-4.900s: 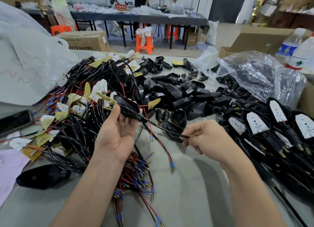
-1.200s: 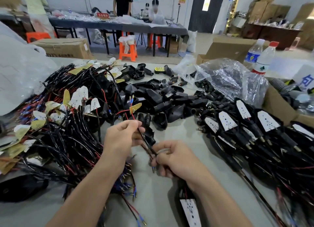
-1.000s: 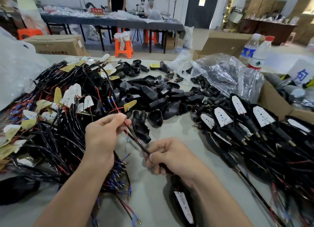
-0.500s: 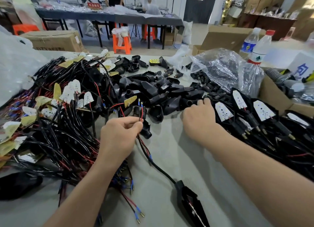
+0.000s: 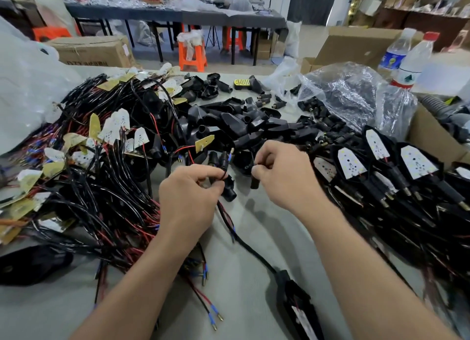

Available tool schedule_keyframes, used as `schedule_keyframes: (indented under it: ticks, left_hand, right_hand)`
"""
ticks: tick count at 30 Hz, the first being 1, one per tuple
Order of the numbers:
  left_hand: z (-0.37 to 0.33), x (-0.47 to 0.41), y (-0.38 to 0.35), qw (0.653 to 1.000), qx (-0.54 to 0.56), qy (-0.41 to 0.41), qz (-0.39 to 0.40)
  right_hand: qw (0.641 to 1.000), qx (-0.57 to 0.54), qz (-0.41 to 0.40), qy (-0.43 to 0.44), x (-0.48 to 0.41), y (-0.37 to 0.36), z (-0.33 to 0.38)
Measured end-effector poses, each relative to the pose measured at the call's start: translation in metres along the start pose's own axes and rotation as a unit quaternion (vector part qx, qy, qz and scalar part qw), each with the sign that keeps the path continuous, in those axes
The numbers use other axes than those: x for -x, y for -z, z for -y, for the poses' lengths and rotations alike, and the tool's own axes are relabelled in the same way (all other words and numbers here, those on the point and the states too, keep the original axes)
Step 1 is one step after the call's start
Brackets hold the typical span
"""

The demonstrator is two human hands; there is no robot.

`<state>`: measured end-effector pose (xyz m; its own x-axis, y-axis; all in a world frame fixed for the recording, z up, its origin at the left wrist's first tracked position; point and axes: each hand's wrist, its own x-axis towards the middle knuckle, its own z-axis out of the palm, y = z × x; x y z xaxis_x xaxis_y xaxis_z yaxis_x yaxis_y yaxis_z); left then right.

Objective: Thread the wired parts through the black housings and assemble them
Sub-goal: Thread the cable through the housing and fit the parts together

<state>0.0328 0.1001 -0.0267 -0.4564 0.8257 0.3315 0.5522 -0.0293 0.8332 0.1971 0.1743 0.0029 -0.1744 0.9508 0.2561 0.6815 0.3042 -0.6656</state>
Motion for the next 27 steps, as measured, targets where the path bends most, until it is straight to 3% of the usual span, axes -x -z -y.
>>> schedule_keyframes:
  ticks: [2, 5, 8, 9, 11, 12, 14, 22, 27]
  left_hand:
    - [-0.001, 0.002, -0.001, 1.0, 0.027, -0.012, 0.004]
    - [-0.004, 0.003, -0.001, 0.999, 0.029, -0.014, 0.024]
    - [-0.003, 0.005, -0.001, 0.998, 0.005, -0.029, 0.051]
    - [-0.003, 0.005, -0.001, 0.998, -0.004, -0.036, 0.059]
    - [-0.004, 0.006, -0.001, 0.996, -0.018, -0.049, 0.073]
    - [-0.004, 0.006, -0.001, 0.995, -0.023, -0.055, 0.08]
    - [-0.004, 0.006, 0.001, 0.993, -0.028, -0.066, 0.089]
    - [-0.001, 0.005, 0.003, 0.989, -0.057, -0.077, 0.115]
    - [0.0, 0.006, 0.003, 0.988, -0.065, -0.085, 0.11]
  right_hand:
    - [0.999, -0.024, -0.028, -0.02, 0.014, -0.019, -0.008]
    - [0.999, -0.041, 0.005, -0.032, 0.022, -0.032, -0.022]
    - [0.974, -0.203, -0.018, -0.097, 0.022, -0.027, -0.025]
    - [0.944, -0.301, -0.024, -0.13, 0.022, -0.025, -0.024]
    - [0.85, -0.494, -0.005, -0.182, 0.022, -0.022, -0.021]
    - [0.808, -0.554, 0.011, -0.199, 0.022, -0.02, -0.02]
    - [0.762, -0.606, 0.044, -0.224, 0.021, -0.016, -0.019]
    - [0.727, -0.641, 0.085, -0.229, 0.014, -0.018, -0.019]
    - [0.733, -0.638, 0.122, -0.201, 0.012, -0.014, -0.023]
